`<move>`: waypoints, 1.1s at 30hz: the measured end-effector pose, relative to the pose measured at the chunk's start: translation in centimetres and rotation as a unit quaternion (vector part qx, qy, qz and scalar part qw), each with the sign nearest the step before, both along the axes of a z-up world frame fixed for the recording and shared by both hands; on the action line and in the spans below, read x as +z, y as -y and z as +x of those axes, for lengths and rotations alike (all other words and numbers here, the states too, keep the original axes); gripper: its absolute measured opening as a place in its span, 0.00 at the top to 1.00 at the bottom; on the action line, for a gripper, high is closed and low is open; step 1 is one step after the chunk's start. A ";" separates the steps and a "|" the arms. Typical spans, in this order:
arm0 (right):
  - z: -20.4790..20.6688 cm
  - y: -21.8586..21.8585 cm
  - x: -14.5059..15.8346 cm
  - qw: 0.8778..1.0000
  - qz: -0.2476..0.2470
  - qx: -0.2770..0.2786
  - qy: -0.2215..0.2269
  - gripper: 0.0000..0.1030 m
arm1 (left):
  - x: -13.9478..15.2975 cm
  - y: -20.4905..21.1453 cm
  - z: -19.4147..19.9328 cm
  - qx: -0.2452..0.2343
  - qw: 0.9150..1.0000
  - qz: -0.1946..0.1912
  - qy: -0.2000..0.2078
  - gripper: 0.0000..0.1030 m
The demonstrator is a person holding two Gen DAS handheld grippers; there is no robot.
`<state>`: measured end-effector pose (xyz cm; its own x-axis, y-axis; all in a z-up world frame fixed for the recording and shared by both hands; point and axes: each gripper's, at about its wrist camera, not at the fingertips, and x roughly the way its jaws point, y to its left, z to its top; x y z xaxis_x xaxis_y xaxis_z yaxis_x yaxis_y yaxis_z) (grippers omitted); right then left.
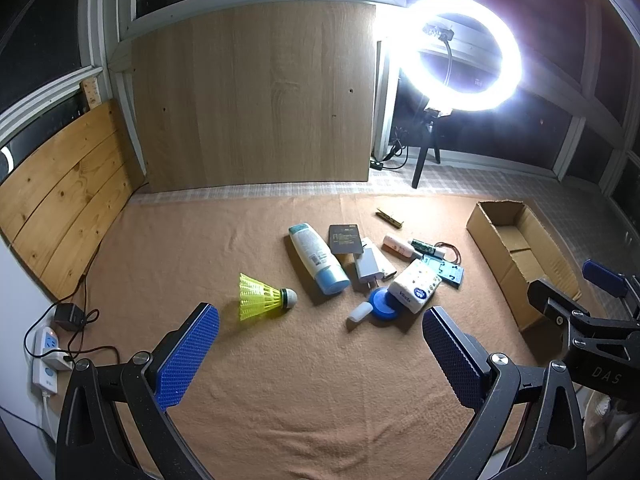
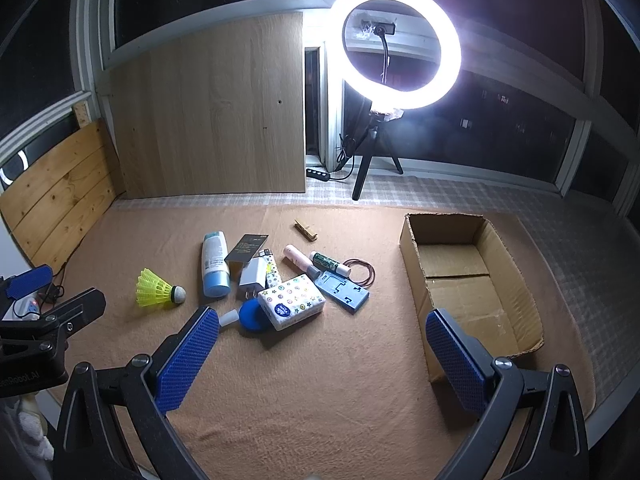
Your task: Organize objects
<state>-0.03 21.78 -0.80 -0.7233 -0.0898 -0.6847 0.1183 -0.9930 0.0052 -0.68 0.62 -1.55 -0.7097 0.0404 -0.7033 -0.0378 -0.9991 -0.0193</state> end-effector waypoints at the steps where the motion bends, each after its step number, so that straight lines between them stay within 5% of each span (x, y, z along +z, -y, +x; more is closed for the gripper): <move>1: -0.1 0.0 0.0 1.000 0.000 0.000 0.001 0.01 | 0.0 0.0 0.0 0.000 1.000 0.000 0.000 0.00; 17: -2.1 -0.9 -2.0 1.000 -0.004 0.001 0.025 0.01 | -2.5 -0.2 -2.3 -0.007 1.000 -0.001 0.024 0.00; 30: -8.5 -2.5 -5.6 0.995 -0.048 0.032 0.075 0.01 | -5.8 -2.1 -7.1 -0.025 0.999 -0.002 0.046 0.00; 33: -10.6 -2.7 -6.7 0.993 -0.059 0.041 0.095 0.08 | -6.8 -2.5 -8.3 -0.028 0.998 0.002 0.056 0.00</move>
<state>-10.62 24.51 -7.50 -0.5693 -0.2312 -0.7889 0.1842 -0.9711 0.1517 -8.93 3.14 -8.35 -0.6229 0.0812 -0.7781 -0.0916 -0.9953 -0.0305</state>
